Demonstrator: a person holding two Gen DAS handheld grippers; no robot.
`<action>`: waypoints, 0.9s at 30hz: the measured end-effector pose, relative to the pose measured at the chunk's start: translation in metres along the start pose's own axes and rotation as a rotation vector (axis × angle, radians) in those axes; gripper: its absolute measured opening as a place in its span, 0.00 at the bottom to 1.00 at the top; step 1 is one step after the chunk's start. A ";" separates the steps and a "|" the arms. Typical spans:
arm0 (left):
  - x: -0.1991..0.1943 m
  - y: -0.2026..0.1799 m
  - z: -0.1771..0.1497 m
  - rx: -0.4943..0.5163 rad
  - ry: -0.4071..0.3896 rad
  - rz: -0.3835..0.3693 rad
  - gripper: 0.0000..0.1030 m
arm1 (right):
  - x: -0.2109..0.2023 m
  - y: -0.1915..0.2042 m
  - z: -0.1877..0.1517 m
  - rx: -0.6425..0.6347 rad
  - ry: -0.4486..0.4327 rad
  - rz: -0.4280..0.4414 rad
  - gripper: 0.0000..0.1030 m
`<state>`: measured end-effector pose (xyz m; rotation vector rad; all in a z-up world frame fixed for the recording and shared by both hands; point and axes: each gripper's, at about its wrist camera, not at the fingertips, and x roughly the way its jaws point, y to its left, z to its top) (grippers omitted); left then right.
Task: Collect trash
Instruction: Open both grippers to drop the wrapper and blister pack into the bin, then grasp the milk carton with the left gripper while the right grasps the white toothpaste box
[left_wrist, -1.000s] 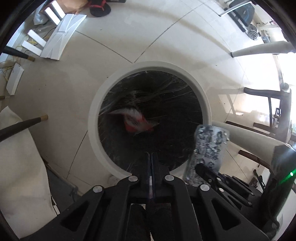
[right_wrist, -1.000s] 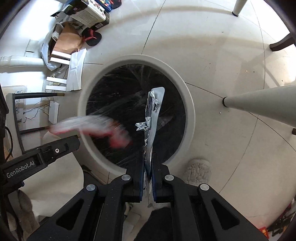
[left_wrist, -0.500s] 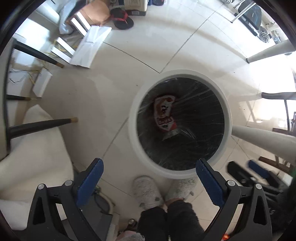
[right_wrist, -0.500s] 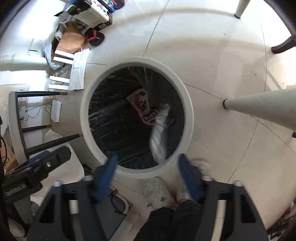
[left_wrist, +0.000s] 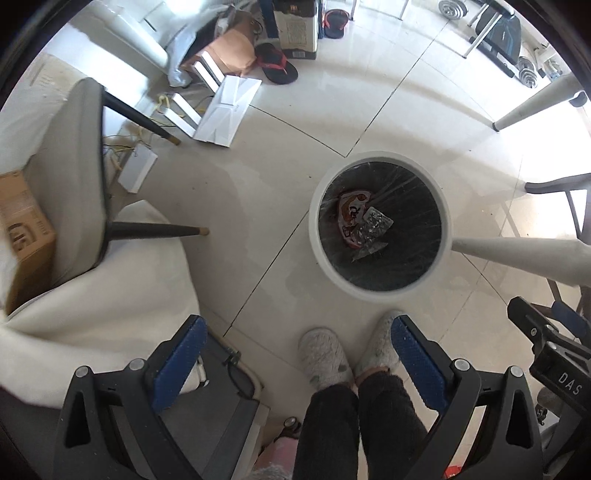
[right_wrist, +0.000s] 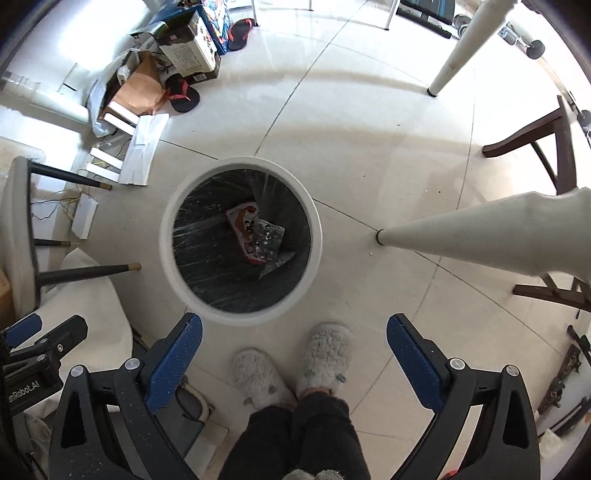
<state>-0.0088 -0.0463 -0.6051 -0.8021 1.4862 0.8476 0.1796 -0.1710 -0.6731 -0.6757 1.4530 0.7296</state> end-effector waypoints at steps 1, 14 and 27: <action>-0.011 0.001 -0.005 -0.002 -0.002 -0.003 0.99 | -0.012 0.001 -0.004 -0.002 -0.003 0.006 0.98; -0.189 0.010 -0.067 0.026 -0.074 -0.051 0.99 | -0.217 0.014 -0.058 -0.017 -0.075 0.061 0.98; -0.351 -0.007 -0.027 0.001 -0.343 -0.062 1.00 | -0.412 -0.015 -0.058 0.085 -0.196 0.191 0.98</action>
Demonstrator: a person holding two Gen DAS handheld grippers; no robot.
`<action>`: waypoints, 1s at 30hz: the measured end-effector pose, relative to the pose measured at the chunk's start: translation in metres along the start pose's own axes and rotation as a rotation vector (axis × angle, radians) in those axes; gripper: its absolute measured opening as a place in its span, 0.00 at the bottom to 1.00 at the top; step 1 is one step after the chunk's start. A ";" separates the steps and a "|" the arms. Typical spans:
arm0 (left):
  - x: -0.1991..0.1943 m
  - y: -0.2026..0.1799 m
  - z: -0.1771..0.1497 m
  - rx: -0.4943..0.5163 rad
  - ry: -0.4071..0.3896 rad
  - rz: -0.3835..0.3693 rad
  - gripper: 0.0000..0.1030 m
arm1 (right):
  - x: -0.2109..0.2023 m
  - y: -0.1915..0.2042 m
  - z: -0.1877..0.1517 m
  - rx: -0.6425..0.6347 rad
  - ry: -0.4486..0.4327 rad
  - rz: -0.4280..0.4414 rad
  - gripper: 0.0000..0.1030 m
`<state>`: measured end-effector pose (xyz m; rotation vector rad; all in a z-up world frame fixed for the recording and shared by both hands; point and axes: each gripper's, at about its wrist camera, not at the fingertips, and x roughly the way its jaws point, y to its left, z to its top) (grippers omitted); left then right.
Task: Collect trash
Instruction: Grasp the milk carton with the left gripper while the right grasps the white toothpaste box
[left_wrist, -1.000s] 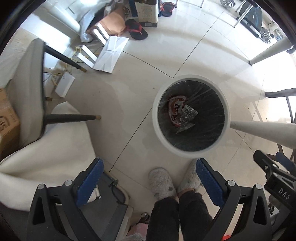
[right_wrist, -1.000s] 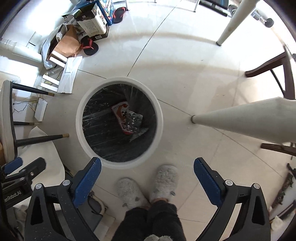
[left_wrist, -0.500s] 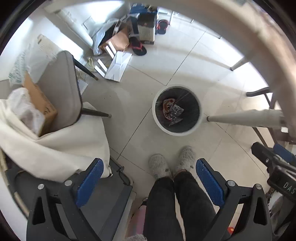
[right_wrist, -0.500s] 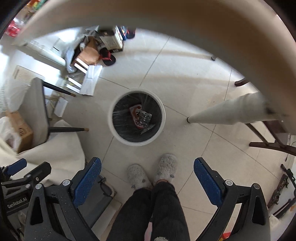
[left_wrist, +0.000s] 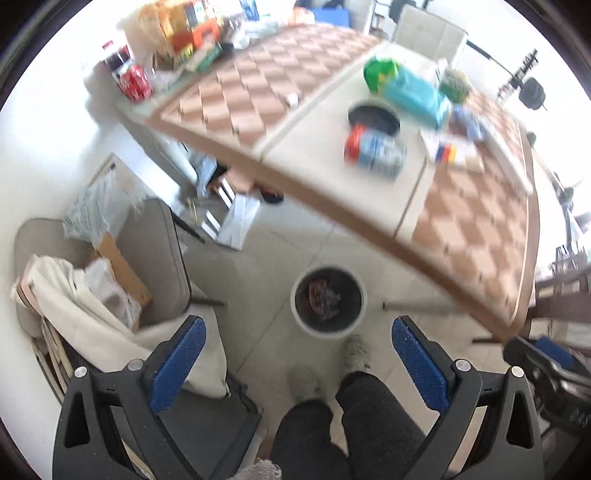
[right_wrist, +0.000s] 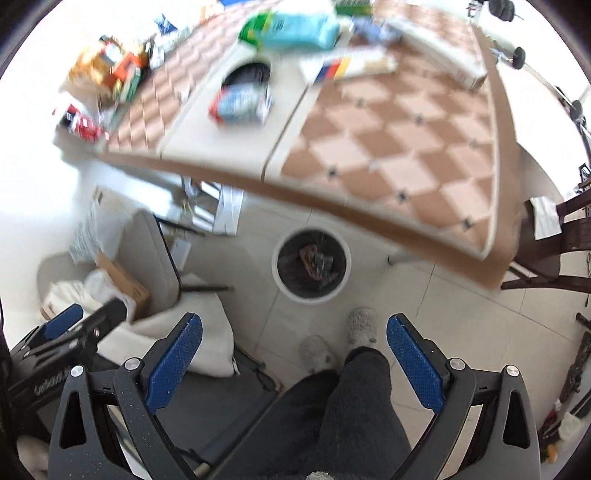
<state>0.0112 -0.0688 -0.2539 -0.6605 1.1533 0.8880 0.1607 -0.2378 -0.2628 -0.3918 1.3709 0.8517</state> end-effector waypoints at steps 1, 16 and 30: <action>-0.002 -0.003 0.013 -0.015 -0.003 -0.003 1.00 | -0.009 -0.003 0.009 0.006 -0.013 -0.005 0.98; 0.102 -0.082 0.169 -0.278 0.203 0.086 1.00 | 0.023 -0.136 0.241 0.064 0.007 -0.217 0.98; 0.199 -0.060 0.195 -0.635 0.390 0.039 0.63 | 0.154 -0.189 0.412 -0.007 0.147 -0.274 0.80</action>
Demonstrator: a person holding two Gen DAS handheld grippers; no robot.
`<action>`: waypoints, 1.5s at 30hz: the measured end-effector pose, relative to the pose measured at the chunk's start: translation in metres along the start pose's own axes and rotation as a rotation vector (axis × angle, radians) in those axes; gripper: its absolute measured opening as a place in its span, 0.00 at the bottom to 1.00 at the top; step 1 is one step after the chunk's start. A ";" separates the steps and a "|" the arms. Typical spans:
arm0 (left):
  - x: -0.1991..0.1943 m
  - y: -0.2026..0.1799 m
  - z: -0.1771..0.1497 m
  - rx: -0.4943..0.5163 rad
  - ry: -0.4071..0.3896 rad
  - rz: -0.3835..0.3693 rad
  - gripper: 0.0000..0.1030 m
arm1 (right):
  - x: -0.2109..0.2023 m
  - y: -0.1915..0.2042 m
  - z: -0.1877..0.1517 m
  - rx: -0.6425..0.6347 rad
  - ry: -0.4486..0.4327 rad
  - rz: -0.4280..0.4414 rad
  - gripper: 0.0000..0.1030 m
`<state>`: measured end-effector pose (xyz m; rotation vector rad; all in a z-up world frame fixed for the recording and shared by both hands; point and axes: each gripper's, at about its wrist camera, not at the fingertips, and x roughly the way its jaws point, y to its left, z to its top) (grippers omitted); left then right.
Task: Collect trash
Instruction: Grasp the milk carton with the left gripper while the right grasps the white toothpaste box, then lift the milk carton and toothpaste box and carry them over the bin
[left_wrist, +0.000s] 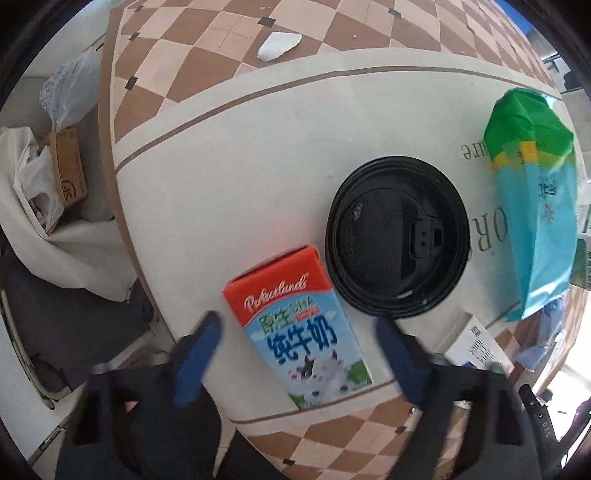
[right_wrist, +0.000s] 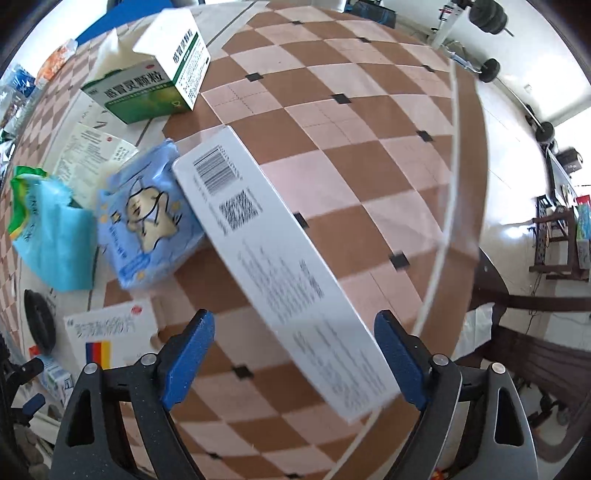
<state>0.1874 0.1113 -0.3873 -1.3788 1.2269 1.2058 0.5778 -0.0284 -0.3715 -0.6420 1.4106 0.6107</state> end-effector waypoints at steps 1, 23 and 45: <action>0.000 -0.002 -0.002 0.020 -0.008 0.011 0.56 | 0.005 0.002 0.005 -0.010 0.009 0.008 0.77; -0.009 -0.036 -0.073 0.527 -0.146 0.175 0.48 | 0.023 0.004 -0.068 -0.041 0.122 0.079 0.55; -0.095 0.101 -0.151 0.747 -0.338 0.032 0.48 | -0.099 0.094 -0.301 0.031 -0.099 0.292 0.54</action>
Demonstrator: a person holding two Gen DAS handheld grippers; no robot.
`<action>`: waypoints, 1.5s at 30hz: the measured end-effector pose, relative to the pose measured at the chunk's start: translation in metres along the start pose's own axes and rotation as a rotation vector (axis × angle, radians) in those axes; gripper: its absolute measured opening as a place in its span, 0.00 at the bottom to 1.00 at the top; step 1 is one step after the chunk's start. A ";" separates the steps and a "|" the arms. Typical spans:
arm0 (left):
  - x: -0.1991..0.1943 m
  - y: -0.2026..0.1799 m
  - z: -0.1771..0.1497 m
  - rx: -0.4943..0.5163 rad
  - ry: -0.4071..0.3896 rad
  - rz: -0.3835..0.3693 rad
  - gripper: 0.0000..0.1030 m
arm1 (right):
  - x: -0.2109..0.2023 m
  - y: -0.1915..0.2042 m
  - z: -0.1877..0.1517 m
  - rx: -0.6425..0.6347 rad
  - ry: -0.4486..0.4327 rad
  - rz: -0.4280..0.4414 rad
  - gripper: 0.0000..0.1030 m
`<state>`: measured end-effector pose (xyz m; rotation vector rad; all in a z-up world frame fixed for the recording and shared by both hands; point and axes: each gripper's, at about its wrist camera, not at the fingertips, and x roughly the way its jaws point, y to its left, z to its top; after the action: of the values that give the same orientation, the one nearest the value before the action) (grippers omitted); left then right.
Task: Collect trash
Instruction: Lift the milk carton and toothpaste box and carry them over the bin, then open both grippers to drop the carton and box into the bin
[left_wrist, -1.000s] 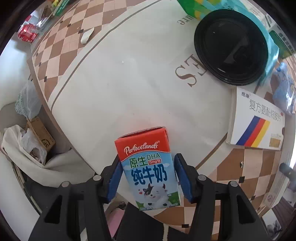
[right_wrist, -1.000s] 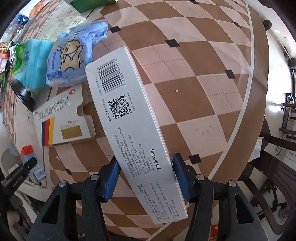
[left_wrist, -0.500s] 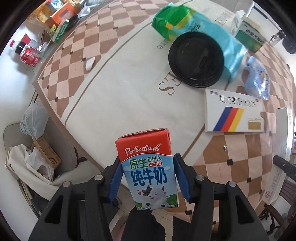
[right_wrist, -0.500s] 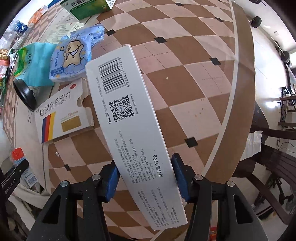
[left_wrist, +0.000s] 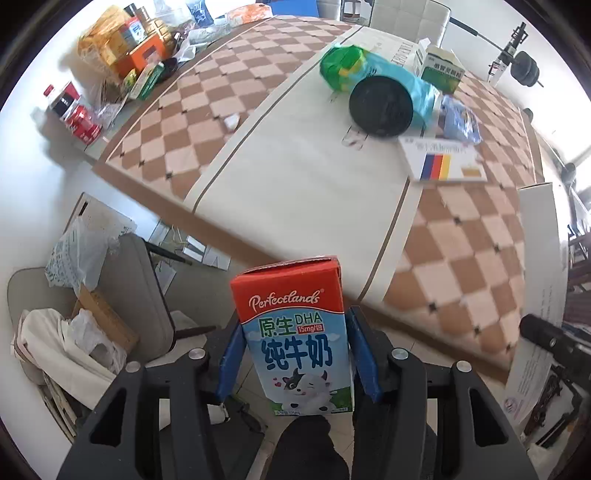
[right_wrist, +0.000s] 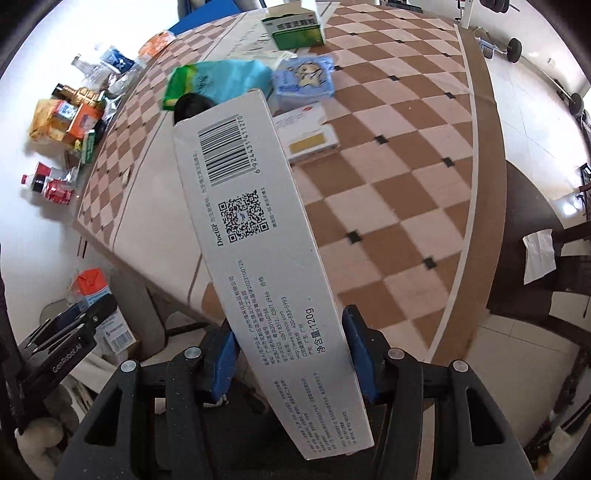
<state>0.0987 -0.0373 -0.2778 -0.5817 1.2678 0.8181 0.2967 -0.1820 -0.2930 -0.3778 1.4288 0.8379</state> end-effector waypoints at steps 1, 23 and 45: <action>0.002 0.007 -0.011 0.004 0.008 -0.004 0.48 | 0.005 0.011 -0.019 -0.003 0.008 0.005 0.54; 0.395 0.042 -0.098 -0.025 0.430 -0.099 0.48 | 0.406 0.015 -0.185 0.092 0.441 -0.096 0.54; 0.483 0.039 -0.107 0.034 0.520 -0.146 0.99 | 0.565 -0.032 -0.136 0.140 0.508 -0.105 0.75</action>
<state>0.0471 0.0044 -0.7698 -0.8845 1.6827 0.5359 0.1818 -0.1403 -0.8619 -0.5805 1.9070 0.5715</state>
